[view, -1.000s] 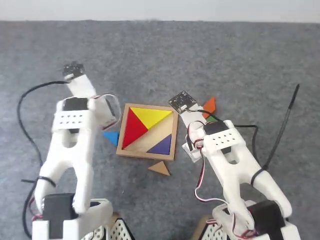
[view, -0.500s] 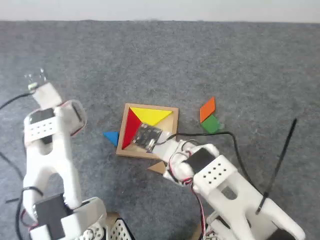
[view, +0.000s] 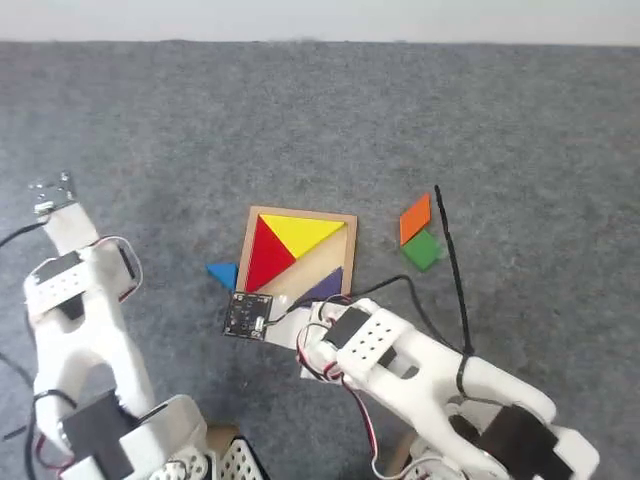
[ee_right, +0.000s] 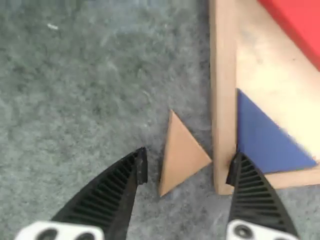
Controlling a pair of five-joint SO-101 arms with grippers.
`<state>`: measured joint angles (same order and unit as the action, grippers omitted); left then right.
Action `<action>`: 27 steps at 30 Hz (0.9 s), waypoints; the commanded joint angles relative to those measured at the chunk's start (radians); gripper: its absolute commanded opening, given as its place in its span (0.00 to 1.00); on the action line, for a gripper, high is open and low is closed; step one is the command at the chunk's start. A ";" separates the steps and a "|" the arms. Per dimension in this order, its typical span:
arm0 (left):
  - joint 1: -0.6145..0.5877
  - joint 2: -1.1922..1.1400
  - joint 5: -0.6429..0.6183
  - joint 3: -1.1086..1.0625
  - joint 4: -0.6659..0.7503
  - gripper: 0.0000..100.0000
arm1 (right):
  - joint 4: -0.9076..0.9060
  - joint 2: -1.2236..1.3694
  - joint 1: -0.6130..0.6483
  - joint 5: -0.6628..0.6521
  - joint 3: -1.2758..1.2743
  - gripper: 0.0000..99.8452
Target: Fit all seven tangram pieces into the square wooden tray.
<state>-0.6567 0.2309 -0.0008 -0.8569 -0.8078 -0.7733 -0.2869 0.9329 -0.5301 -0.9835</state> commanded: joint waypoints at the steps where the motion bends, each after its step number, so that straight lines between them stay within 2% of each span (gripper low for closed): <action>1: -0.008 0.051 0.009 0.002 0.020 0.01 | -0.019 0.015 0.004 -0.017 0.043 0.26; 13: -0.046 0.051 0.011 0.002 0.018 0.01 | -0.137 0.004 0.025 -0.140 0.041 0.26; 19: -0.054 0.051 0.014 0.002 0.018 0.01 | -0.162 0.004 0.110 -0.143 0.041 0.26; 27: -0.055 0.051 0.014 0.002 0.018 0.01 | -0.166 0.015 0.099 -0.141 0.046 0.26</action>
<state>-0.7073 0.2309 0.0023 -0.8569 -0.8048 -0.9237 -0.2685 1.0280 -0.6590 -0.9666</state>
